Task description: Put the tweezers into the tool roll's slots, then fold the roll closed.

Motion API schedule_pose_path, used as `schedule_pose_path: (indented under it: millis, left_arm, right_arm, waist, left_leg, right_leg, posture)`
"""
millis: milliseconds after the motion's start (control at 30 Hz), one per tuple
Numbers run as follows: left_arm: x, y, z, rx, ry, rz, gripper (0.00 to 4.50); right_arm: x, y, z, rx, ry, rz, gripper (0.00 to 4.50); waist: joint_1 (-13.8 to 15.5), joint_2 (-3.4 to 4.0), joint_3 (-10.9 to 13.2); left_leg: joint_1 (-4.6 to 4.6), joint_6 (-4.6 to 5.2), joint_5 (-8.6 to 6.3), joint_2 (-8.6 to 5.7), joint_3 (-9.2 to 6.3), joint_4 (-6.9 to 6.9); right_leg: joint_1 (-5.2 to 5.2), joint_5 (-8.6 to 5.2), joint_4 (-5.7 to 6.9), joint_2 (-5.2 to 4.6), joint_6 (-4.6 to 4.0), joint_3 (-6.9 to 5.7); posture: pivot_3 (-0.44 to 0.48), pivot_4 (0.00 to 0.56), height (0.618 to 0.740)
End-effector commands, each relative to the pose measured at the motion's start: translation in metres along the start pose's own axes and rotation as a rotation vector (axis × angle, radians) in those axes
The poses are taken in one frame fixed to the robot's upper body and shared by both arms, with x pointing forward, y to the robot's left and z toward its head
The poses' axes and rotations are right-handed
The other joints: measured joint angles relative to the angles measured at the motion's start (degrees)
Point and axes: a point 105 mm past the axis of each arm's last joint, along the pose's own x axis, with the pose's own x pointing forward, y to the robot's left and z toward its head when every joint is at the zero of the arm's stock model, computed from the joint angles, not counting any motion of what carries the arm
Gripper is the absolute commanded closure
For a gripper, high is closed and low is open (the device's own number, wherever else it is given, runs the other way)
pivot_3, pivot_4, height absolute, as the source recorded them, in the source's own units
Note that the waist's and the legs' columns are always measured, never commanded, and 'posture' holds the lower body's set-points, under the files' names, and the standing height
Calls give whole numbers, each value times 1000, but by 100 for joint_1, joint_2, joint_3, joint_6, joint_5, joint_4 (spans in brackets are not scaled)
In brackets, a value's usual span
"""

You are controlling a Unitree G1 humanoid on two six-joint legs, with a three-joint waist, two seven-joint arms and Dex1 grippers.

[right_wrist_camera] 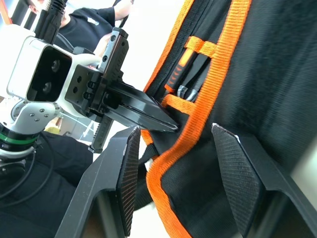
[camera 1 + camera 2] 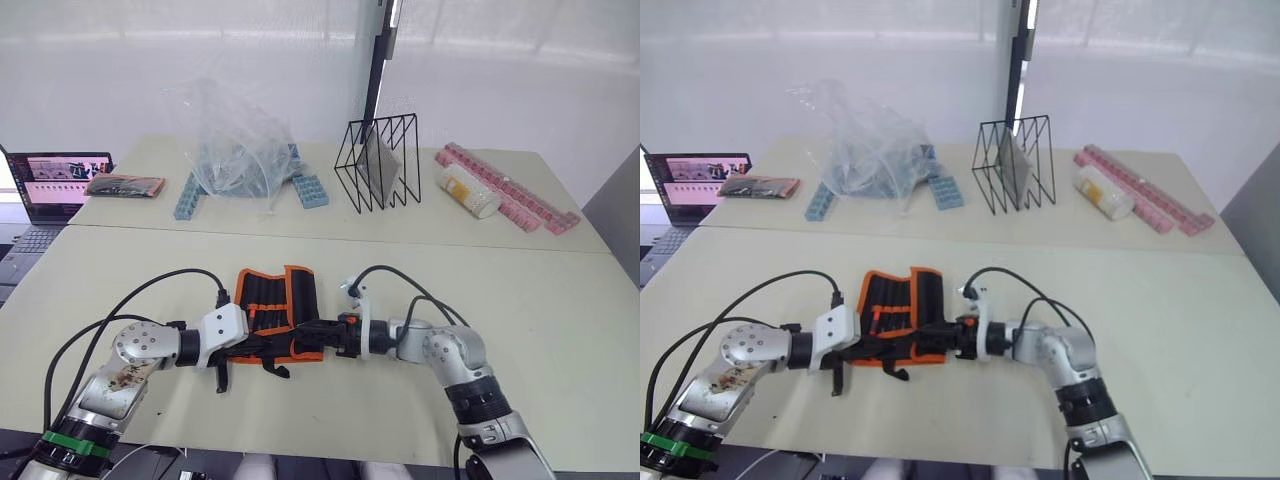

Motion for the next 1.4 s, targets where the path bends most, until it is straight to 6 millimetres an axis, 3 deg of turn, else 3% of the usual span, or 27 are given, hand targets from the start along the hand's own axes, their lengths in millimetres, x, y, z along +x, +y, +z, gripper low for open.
schedule_pose_path:
  millis: [33, 200, 467, 600, 767, 967, 1167, 1400]
  left_arm:
    - [-7, 0, -9, -22, 40, 12, 4500]
    - [-11, 2, -9, -22, 43, 26, 4500]
    - [-26, -1, -4, -35, 40, 84, 4500]
    - [-37, -4, 3, -85, 11, 132, 4500]
    - [-66, 9, 15, -386, -160, 322, 4500]
    - [-84, 5, 12, -734, -306, 416, 2719]
    - [-66, -7, -9, -905, -276, 442, 712]
    - [-50, -9, -23, -953, -205, 478, 712]
  right_arm:
    - [-13, -31, -14, -48, 42, -156, 1982]
    - [-11, -35, -18, -137, 68, -170, 1982]
    - [-1, -39, -20, -366, 112, -194, 4458]
    - [3, -36, -22, -473, 146, -183, 4458]
    - [7, -27, -22, -543, 159, -160, 4458]
    - [7, -27, -24, -580, 181, -163, 4500]
    - [9, -26, -26, -583, 189, -156, 4500]
    - [9, -25, -25, -583, 196, -159, 4500]
  waist:
    - [-3, 1, 0]
    - [-12, 1, 1]
    - [-14, -10, -1]
    - [-12, -14, 3]
    - [-19, -17, 5]
    - [-27, -20, 6]
    - [-15, -27, 5]
    - [-12, -34, 5]
  left_leg:
    - [0, 0, 0, 0, 0, 0]
    - [2, 0, 0, 0, 0, 0]
    - [9, -1, 0, 3, 0, -1]
    - [6, -1, 0, 3, 0, -1]
    - [-4, -1, 0, 6, 1, -5]
    - [-3, -1, 0, 6, 0, -5]
    - [2, -2, -1, 4, -1, -5]
    - [2, -5, 0, 4, -1, -7]
  right_leg:
    - [0, 0, 0, 0, 0, 0]
    - [-1, 0, 1, 0, 0, 0]
    - [1, 0, 1, 1, 0, 2]
    - [-2, -2, 0, 0, -3, 2]
    - [-19, 0, 4, 1, -1, 3]
    - [-17, 0, 2, 2, -1, 2]
    - [-12, 0, 0, 2, -2, 2]
    - [-12, 0, -2, 2, -3, 3]
  posture:
    - [0, 150, 720]
    - [0, 150, 720]
    - [0, 150, 720]
    - [0, 150, 720]
    - [0, 150, 720]
    - [0, 150, 720]
    - [0, 150, 720]
    - [0, 150, 720]
